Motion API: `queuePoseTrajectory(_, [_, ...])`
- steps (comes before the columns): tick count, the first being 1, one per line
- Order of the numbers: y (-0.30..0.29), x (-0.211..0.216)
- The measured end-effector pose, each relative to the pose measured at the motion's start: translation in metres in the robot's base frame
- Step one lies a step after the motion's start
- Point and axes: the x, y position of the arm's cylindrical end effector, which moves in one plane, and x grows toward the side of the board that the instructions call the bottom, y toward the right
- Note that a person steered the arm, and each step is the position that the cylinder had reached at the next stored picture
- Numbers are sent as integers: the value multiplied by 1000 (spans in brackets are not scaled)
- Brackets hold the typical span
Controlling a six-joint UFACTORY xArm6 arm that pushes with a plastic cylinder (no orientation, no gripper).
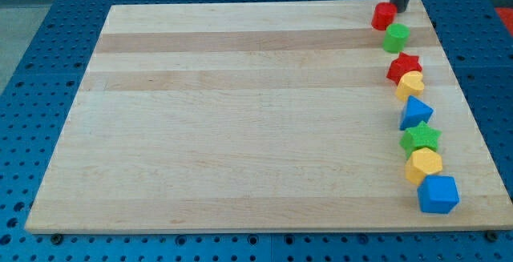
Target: Move the red circle along with green circle closer to the red star
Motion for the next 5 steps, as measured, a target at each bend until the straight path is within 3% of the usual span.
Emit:
queuePoseTrajectory(2, [-23, -6])
queuePoseTrajectory(5, [-23, 57])
